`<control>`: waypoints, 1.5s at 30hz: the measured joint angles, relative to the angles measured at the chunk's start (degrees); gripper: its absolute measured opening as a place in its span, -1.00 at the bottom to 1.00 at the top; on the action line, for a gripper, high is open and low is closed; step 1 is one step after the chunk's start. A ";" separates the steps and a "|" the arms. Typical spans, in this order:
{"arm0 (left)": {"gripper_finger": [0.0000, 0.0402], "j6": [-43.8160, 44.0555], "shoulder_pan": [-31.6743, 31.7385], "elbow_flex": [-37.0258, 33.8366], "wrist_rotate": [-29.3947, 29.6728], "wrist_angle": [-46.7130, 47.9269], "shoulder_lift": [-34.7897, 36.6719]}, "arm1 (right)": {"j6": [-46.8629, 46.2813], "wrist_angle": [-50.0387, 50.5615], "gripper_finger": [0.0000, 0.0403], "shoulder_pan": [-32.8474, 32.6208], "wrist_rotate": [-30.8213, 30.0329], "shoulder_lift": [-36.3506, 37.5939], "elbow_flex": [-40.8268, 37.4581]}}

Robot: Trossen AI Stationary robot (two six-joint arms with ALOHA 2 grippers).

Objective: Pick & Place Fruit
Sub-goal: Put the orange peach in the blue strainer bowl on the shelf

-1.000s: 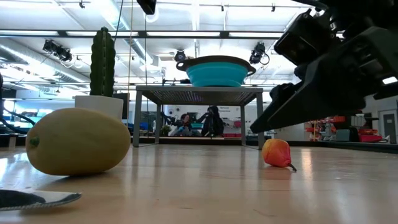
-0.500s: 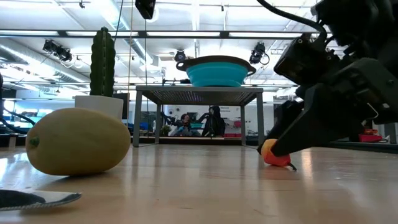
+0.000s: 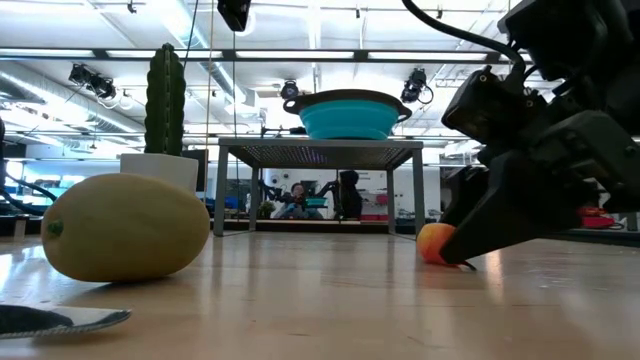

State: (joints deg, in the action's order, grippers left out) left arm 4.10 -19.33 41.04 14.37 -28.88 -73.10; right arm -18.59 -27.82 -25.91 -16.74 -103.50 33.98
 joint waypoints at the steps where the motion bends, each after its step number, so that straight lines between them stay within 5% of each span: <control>1: -0.07 0.00 0.02 0.00 0.00 0.00 0.00 | 0.00 0.04 0.03 0.00 -0.02 0.00 0.00; 11: -0.07 0.00 0.01 0.00 0.00 0.09 0.00 | 0.18 0.11 -0.21 -0.02 0.79 0.05 0.00; 25: -0.07 0.00 0.02 0.00 1.49 1.17 0.00 | 3.14 0.81 -0.24 0.02 0.28 7.60 -0.04; 37: -0.07 0.02 0.02 0.00 1.49 0.13 -0.01 | 13.59 -0.27 -0.24 2.36 -20.84 21.56 -0.04; 45: -0.07 0.17 0.00 0.02 1.25 -1.03 -0.02 | 17.22 -2.96 -0.24 10.49 -17.19 22.34 4.03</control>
State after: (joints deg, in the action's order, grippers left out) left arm 4.27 -19.33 41.06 15.62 -29.91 -73.12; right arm -1.37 -30.78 -15.42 -33.92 -81.17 38.01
